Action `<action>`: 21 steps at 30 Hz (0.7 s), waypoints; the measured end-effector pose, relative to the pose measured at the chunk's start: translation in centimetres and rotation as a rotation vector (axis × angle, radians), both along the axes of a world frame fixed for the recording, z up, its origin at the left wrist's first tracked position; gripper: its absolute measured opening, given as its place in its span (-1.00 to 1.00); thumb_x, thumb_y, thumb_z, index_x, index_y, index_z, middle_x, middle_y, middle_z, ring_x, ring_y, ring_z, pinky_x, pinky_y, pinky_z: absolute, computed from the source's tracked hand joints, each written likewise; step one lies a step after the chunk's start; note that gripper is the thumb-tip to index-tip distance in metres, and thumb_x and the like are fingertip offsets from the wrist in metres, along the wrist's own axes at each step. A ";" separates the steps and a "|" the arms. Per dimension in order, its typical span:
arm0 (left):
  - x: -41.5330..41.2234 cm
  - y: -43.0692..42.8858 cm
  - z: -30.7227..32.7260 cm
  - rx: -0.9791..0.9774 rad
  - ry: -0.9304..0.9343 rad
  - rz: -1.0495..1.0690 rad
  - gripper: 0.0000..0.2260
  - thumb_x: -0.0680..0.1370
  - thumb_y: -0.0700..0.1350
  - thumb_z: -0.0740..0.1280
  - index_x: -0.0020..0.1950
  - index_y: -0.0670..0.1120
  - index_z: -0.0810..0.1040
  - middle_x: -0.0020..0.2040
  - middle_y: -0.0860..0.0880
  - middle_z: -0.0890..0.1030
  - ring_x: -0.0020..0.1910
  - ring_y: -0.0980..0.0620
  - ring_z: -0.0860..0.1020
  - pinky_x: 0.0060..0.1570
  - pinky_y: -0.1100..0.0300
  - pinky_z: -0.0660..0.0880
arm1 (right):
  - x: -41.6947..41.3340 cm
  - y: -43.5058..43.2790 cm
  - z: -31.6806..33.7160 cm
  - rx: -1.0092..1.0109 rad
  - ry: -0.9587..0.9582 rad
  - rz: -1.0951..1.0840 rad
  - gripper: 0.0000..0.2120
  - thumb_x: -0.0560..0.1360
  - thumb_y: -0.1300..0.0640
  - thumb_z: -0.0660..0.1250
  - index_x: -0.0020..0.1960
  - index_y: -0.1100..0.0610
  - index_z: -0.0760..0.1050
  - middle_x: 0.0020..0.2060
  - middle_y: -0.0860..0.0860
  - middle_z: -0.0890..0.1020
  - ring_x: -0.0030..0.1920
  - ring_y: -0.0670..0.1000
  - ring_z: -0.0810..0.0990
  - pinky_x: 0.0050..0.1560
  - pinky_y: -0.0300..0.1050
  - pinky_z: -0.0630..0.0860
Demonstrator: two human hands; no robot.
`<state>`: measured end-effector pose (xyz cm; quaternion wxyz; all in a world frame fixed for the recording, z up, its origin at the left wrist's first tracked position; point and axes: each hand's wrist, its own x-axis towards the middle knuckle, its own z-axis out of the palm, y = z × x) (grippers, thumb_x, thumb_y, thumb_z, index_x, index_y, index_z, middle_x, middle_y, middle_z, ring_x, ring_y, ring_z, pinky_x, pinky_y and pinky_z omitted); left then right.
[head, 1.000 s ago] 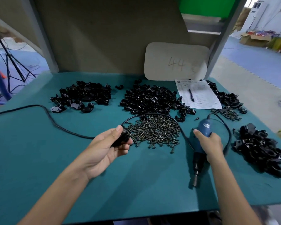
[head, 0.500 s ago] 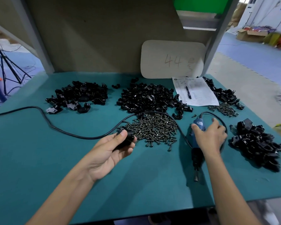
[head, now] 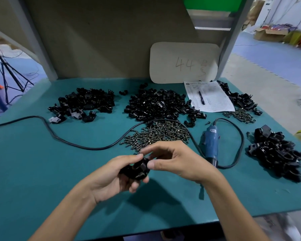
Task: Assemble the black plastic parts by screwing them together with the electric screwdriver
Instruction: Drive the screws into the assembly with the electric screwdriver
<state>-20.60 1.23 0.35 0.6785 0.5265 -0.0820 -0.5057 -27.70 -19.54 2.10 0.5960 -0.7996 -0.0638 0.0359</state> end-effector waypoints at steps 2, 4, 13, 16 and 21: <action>0.2 0.0 -0.1 0.023 0.066 0.029 -0.81 0.44 0.01 0.43 -0.24 -0.09 0.71 -0.30 -0.21 0.59 -0.55 -0.01 0.49 -0.54 0.25 0.42 | -0.1 0.3 -0.9 0.054 0.040 0.049 -0.60 0.51 0.33 0.48 0.33 0.17 0.57 0.18 0.07 0.69 0.12 -0.04 0.65 0.26 0.01 0.59; 0.5 0.0 -0.3 0.063 0.097 0.046 -0.71 0.46 0.04 0.32 -0.25 -0.14 0.69 -0.35 -0.19 0.57 -0.60 -0.01 0.48 -0.58 0.28 0.38 | -0.1 1.0 -2.0 0.080 0.027 0.073 -0.56 0.50 0.34 0.49 0.33 0.07 0.55 0.15 -0.04 0.69 0.10 -0.06 0.65 0.23 -0.09 0.58; 0.8 -0.9 -1.5 0.169 -0.582 0.249 -0.63 0.44 0.12 0.56 0.07 -0.08 0.59 -0.10 0.02 0.68 -0.22 0.02 0.65 -0.27 0.16 0.60 | 1.2 1.2 -5.6 0.303 0.065 -0.272 -0.81 0.47 0.26 0.54 0.04 0.19 0.60 -0.22 0.03 0.69 -0.18 0.01 0.64 -0.10 -0.14 0.60; 1.2 -1.3 -1.5 0.135 -0.614 0.354 -0.84 0.44 -0.02 0.51 -0.05 -0.05 0.68 -0.20 0.00 0.68 -0.29 0.08 0.59 -0.26 0.23 0.60 | 1.8 0.3 -5.3 0.215 0.113 -0.158 -0.79 0.46 0.20 0.57 0.08 0.07 0.66 -0.12 -0.01 0.72 -0.12 -0.04 0.67 -0.03 -0.12 0.61; 2.2 -1.3 -1.6 0.154 -0.717 0.459 -0.83 0.59 -0.05 0.42 -0.20 0.00 0.68 -0.30 0.04 0.63 -0.35 0.10 0.54 -0.31 0.25 0.53 | 5.8 -4.3 -4.9 -0.660 0.046 -0.339 -0.72 0.60 0.01 0.41 0.30 -0.04 0.57 0.09 -0.07 0.63 -0.05 -0.10 0.63 0.09 -0.07 0.58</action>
